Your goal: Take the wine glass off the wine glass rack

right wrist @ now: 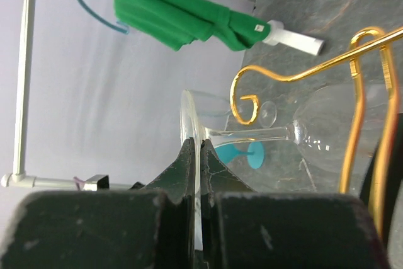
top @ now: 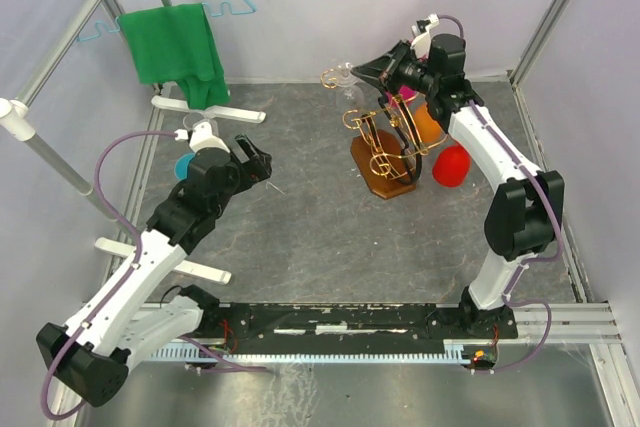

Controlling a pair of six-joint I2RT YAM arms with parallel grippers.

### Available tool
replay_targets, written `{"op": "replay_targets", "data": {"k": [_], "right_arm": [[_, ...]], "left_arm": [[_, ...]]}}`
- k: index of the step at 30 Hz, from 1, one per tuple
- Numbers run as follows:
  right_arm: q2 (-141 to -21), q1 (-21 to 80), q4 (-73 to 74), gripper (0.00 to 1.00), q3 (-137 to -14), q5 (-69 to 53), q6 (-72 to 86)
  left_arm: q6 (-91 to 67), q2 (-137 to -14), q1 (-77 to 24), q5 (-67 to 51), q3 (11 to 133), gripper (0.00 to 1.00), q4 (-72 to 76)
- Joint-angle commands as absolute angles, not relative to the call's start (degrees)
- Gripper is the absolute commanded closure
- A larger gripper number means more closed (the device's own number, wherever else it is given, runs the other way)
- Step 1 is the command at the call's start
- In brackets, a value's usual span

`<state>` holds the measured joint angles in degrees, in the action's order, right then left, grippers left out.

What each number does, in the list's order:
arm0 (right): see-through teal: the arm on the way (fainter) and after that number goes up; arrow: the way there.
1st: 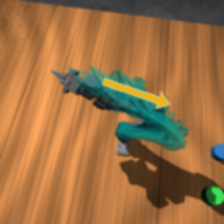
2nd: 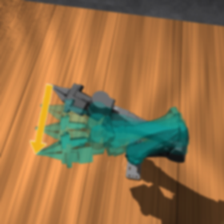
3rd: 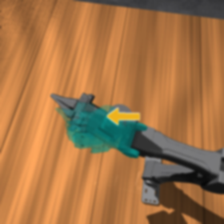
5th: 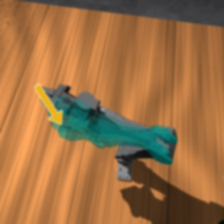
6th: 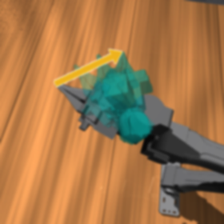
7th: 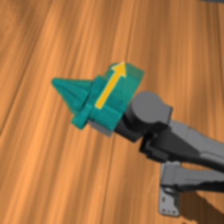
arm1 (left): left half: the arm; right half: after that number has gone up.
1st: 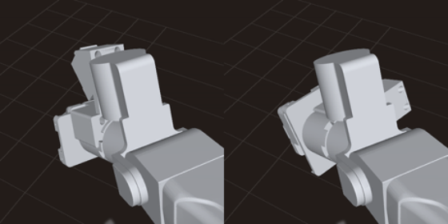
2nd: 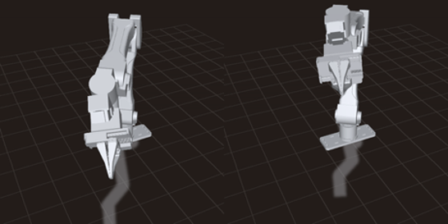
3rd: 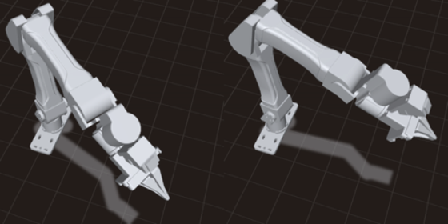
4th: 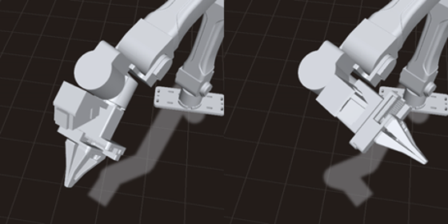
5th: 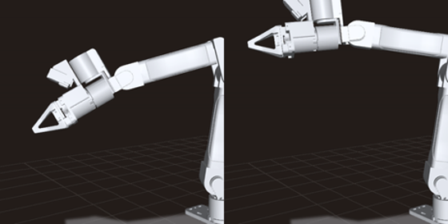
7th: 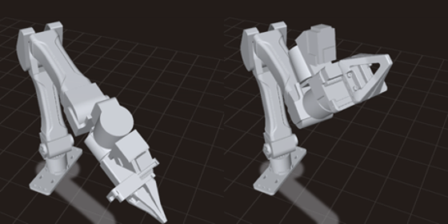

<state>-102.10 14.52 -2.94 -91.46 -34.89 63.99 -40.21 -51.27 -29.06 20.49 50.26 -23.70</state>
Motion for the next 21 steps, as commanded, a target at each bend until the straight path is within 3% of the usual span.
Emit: {"op": "replay_targets", "data": {"k": [1,11,21], "right_arm": [[-98.6,15.1,-9.8,0.99,-92.5,-39.9,67.1],[-96.9,16.9,-2.7,0.99,-94.6,-43.1,64.0],[-92.3,23.5,4.9,0.99,-97.6,-51.6,55.2]], "left_arm": [[-41.7,-51.8,-28.9,19.3,53.3,0.04,-21.5],[-41.4,-51.8,-28.4,20.6,54.3,0.03,-21.7],[-38.8,-61.0,-19.5,10.2,70.1,0.02,-28.3]]}}
